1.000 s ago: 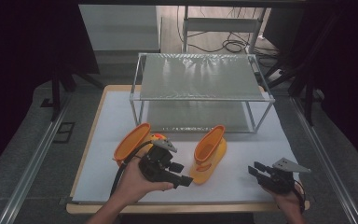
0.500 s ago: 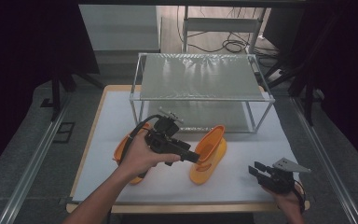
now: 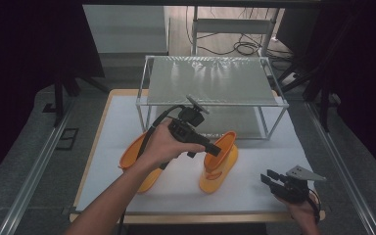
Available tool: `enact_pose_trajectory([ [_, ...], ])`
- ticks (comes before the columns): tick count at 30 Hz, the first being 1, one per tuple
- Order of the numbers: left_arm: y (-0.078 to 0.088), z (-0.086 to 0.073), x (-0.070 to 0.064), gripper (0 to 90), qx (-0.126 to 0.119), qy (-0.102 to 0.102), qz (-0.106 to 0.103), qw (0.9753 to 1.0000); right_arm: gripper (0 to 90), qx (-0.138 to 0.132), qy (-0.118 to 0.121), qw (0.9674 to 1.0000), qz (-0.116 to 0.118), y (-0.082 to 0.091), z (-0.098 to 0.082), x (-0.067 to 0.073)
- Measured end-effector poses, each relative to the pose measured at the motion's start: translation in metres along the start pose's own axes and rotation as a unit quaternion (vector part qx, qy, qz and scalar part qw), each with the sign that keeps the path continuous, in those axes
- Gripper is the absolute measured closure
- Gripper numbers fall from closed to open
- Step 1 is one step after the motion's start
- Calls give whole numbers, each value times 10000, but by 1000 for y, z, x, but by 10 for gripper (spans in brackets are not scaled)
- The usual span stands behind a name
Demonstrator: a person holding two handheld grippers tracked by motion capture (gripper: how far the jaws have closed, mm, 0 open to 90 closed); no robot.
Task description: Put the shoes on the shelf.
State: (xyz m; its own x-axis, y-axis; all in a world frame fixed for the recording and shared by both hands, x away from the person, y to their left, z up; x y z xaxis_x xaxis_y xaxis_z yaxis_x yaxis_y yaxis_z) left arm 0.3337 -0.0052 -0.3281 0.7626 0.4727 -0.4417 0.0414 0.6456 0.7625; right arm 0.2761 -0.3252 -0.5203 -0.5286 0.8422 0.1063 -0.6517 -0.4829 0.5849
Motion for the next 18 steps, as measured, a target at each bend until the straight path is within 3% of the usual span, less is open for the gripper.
enact_pose_trajectory([
  [12, -24, 19, 25, 451, 392, 408, 254, 9981, 621, -12, -31, 10000, -13, 2, 0, -2],
  [18, -45, 23, 29, 486, 840, 437, 453, 9945, 621, 3, -40, 10000, -20, 1, -1, -2],
])
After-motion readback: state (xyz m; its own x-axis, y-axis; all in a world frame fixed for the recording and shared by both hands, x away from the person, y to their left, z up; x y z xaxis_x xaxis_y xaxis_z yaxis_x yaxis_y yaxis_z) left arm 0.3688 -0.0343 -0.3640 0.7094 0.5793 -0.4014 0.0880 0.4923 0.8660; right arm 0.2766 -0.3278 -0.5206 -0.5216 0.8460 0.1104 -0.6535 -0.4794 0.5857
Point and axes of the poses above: each handheld gripper's, and its own axes: y roughly backward along the jaws, z roughly out of its top, x roughly to its left, the point moved 3 cm from there along -y, roughly forward along the jaws, and after that the axes turned 4 degrees about x, right-handed, at the moved point
